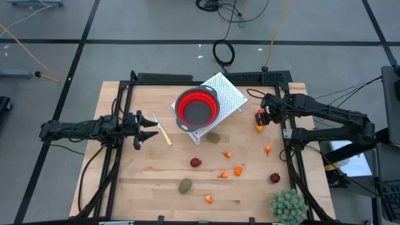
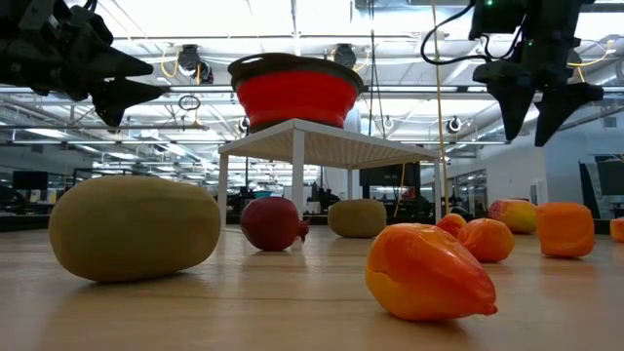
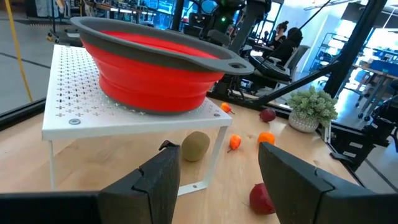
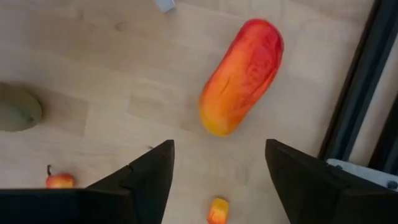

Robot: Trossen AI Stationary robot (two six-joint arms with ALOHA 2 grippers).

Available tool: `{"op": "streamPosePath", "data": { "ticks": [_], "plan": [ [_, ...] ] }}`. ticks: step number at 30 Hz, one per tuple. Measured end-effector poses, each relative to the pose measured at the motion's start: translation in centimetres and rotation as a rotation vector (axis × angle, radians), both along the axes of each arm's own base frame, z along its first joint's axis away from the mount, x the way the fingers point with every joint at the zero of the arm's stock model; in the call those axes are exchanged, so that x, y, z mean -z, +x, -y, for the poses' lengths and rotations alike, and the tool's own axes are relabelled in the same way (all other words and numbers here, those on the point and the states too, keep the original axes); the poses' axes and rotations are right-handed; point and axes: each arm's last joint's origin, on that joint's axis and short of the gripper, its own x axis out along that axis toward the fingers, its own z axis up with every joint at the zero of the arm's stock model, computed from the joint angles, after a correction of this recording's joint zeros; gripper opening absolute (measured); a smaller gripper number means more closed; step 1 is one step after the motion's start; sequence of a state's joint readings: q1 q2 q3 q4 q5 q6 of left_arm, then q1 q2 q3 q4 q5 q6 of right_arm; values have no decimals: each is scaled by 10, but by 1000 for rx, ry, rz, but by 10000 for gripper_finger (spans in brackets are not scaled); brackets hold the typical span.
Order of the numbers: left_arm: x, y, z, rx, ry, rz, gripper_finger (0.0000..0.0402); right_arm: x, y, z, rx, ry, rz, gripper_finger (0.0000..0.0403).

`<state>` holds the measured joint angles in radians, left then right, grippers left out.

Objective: Pick & Place Fruit
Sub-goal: Put the mango into the red strainer bowl on the shelf

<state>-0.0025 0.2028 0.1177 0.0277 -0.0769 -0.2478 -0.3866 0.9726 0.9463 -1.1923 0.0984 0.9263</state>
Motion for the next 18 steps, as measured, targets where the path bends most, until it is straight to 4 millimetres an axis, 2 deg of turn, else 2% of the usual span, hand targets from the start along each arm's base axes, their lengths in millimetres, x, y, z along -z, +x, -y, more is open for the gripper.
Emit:
{"op": "streamPosePath", "data": {
  "ticks": [9, 18],
  "plan": [
    [0, 0, 0, 0, 0, 0, 214, 0, 2, 0, -43, 24, 27, 245],
    [0, 0, 0, 0, 0, 0, 214, 0, 1, 1, 13, -28, 6, 302]
  ]
}}
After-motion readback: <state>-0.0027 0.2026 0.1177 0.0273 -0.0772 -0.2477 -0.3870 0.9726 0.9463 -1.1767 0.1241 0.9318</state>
